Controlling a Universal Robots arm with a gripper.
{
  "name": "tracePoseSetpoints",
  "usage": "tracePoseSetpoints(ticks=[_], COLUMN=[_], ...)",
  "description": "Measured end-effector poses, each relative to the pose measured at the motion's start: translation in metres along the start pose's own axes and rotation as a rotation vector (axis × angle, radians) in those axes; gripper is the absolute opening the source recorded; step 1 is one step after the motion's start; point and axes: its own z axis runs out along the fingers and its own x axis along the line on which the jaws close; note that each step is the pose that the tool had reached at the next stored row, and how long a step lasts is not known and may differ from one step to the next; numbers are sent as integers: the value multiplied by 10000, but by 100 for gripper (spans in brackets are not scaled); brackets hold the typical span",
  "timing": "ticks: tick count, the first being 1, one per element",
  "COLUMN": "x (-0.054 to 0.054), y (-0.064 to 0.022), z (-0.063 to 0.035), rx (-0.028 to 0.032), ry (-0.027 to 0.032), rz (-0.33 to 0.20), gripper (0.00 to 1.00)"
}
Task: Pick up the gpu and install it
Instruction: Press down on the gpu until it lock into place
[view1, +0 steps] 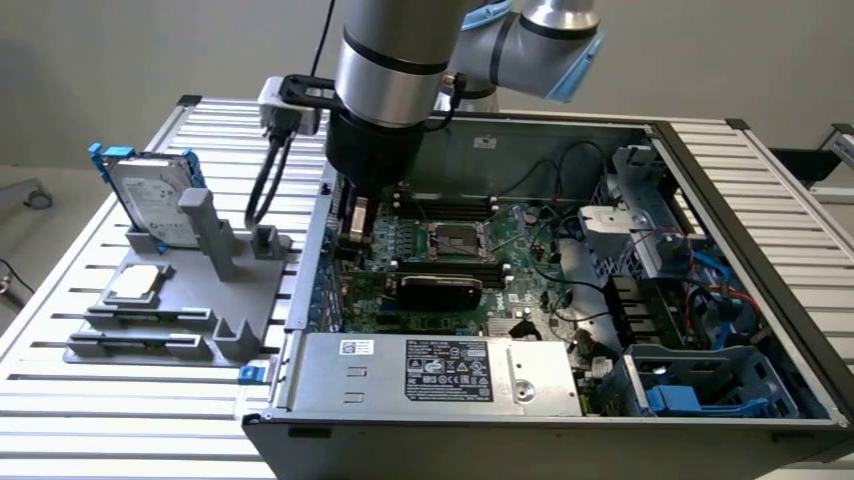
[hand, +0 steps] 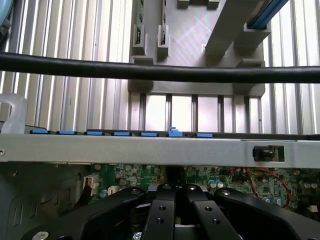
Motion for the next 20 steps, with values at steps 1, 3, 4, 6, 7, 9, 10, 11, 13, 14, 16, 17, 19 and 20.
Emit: tracePoseSetpoints(ticks=[1, 3, 4, 6, 7, 9, 10, 11, 13, 14, 16, 17, 19, 20], x=[0, 0, -1, -1, -1, -1, -1, -1, -1, -1, 0, -1, -1, -1], y=[1, 4, 6, 9, 10, 11, 11, 12, 12, 12, 13, 13, 13, 13], z=[-1, -2, -2, 0, 1, 1, 1, 2, 3, 5, 10, 13, 19, 21], rx=[-6, -20, -27, -38, -42, -46, -45, -45, -45, -45, -46, -47, -48, -48], ry=[-4, -14, -21, -38, -45, -53, -57, -61, -66, -68, -69, -68, -67, -68], rz=[20, 70, 100, 157, 183, 229, 247, 264, 292, 303, 322, 330, 345, 352], gripper=[11, 11, 11, 11, 11, 11, 11, 11, 11, 11, 11, 11, 11, 11])
